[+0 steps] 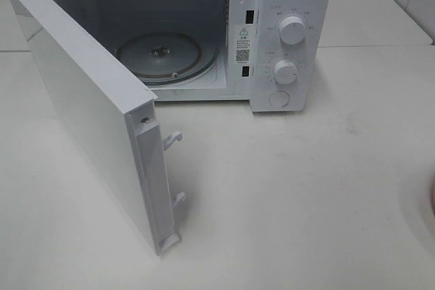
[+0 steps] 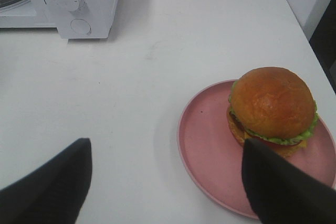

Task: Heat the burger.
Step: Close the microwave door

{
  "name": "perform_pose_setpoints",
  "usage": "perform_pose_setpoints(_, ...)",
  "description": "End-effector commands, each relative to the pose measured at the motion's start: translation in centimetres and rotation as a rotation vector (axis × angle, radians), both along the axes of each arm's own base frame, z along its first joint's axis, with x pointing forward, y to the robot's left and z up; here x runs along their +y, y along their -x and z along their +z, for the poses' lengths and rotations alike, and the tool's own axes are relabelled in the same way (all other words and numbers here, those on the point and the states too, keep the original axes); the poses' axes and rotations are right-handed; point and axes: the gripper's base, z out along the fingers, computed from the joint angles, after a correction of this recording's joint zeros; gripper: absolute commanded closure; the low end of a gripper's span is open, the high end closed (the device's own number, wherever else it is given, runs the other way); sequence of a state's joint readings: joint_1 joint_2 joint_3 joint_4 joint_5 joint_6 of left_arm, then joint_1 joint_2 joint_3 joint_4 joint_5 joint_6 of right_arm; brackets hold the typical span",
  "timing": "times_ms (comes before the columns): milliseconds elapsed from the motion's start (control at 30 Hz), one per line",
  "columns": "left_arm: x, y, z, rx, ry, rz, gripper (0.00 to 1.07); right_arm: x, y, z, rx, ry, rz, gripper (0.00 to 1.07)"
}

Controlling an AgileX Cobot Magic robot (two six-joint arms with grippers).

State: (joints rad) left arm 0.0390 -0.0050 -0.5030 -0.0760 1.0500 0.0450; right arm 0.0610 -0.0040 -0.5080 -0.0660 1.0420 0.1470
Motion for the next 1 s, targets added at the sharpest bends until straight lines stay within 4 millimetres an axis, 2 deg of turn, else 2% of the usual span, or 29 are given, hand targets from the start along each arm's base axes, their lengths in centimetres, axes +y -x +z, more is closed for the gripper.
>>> perform_pose_setpoints(33,-0.1,0.2,0.0,-0.029,0.010,0.001,0.07,0.0,0.4,0.0,-0.027,0.002,-0.004,0.32)
perform_pose_setpoints(333,-0.1,-0.3,0.6,-0.020,0.016,-0.013,0.07,0.0,0.4,0.0,-0.027,0.002,-0.004,0.32)
perform_pose_setpoints(467,0.0,-1.7,1.4,-0.012,0.021,-0.009,0.13,0.0,0.4,0.0,-0.027,0.002,-0.004,0.32)
perform_pose_setpoints(500,0.0,-2.4,1.7,-0.015,0.021,-0.006,0.19,0.0,0.4,0.0,-0.027,0.002,-0.004,0.32)
perform_pose_setpoints(533,0.0,-2.4,1.7,-0.015,0.021,-0.006,0.19,0.0,0.4,0.0,-0.027,0.002,-0.004,0.32)
perform_pose_setpoints(567,0.0,-2.8,1.7,-0.019,0.021,-0.004,0.24,0.0,0.4,0.0,-0.027,0.002,-0.004,0.32)
perform_pose_setpoints(600,0.1,-3.6,1.7,-0.029,0.023,0.000,0.33,0.0,0.4,0.0,-0.027,0.002,-0.004,0.32)
perform_pose_setpoints(700,0.1,-4.0,1.6,-0.032,0.024,0.003,0.39,0.0,0.4,0.0,-0.027,0.002,-0.004,0.32)
perform_pose_setpoints(767,0.2,-5.6,0.8,-0.030,0.027,0.011,0.59,0.0,0.4,0.0,-0.027,0.002,-0.004,0.32)
perform_pose_setpoints(800,0.2,-5.6,0.8,-0.030,0.027,0.011,0.59,0.0,0.4,0.0,-0.027,0.002,-0.004,0.32)
perform_pose_setpoints(833,0.3,-6.0,0.4,-0.027,0.027,0.014,0.64,0.0,0.4,0.0,-0.027,0.002,-0.004,0.32)
perform_pose_setpoints(867,0.3,-6.8,0.0,-0.027,0.031,0.018,0.74,0.0,0.4,0.0,-0.027,0.002,-0.004,0.32)
perform_pose_setpoints(900,0.3,-6.8,0.0,-0.027,0.031,0.018,0.74,0.0,0.4,0.0,-0.027,0.002,-0.004,0.32)
perform_pose_setpoints(933,0.3,-7.2,-0.2,-0.027,0.034,0.020,0.80,0.0,0.4,0.0,-0.027,0.002,-0.004,0.32)
perform_pose_setpoints(967,0.3,-7.9,-0.5,-0.023,0.048,0.022,0.92,0.0,0.4,0.0,-0.027,0.002,-0.004,0.32)
perform_pose_setpoints(1000,0.3,-7.9,-0.5,-0.023,0.048,0.022,0.92,0.0,0.4,0.0,-0.027,0.002,-0.004,0.32)
